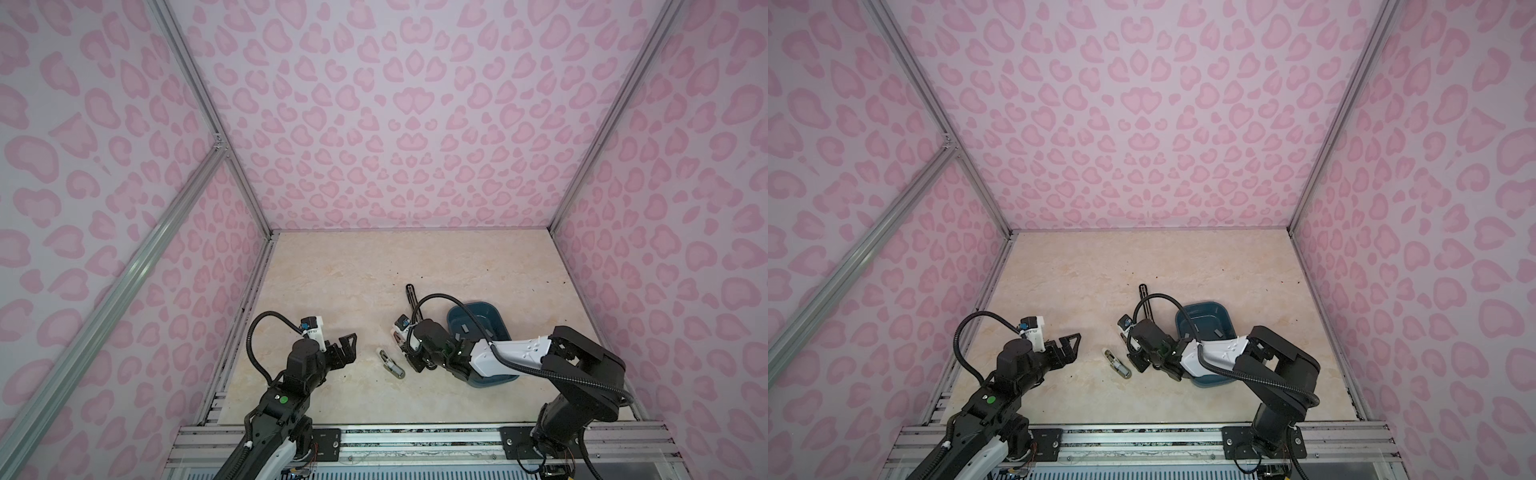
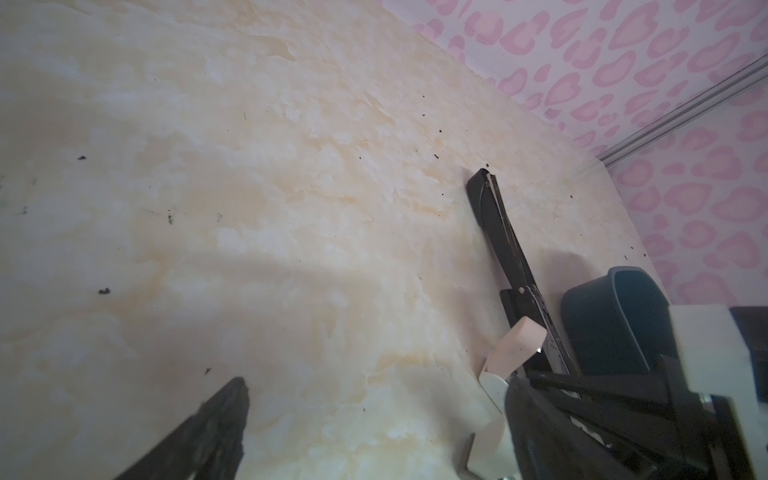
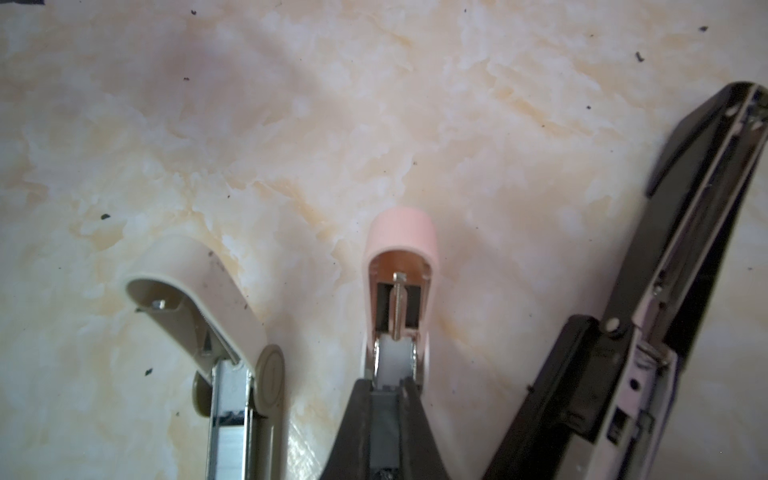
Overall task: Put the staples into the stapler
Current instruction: 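Push the strip down into the pink-and-white stapler's channel with the right gripper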
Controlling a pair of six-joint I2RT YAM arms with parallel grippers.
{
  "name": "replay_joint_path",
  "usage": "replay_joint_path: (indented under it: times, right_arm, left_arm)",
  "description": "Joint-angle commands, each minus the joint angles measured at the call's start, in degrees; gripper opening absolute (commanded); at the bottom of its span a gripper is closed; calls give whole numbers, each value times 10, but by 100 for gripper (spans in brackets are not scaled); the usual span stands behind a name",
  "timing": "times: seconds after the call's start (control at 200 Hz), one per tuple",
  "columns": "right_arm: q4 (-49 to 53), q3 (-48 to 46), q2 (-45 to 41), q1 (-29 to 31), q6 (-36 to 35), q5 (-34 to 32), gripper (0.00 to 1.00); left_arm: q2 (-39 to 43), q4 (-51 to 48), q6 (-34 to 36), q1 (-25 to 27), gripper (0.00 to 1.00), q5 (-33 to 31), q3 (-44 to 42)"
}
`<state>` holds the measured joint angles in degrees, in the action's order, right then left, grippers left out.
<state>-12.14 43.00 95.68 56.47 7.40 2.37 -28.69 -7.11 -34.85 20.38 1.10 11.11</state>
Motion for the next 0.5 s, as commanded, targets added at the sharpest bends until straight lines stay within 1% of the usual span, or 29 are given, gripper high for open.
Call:
replay_joint_path:
  times: [0.0,0.25,0.495]
  right_arm:
    - [-1,0,-1,0,2,-10,0]
    - [1,-4,-8,0,0,-13,0]
    - [1,0,3,0,-1,-12,0]
  left_arm:
    - [0,15,0,0,97,-2,6]
    - [-1,15,0,1,97,-5,6]
    - [-1,15,-1,2,97,-5,6]
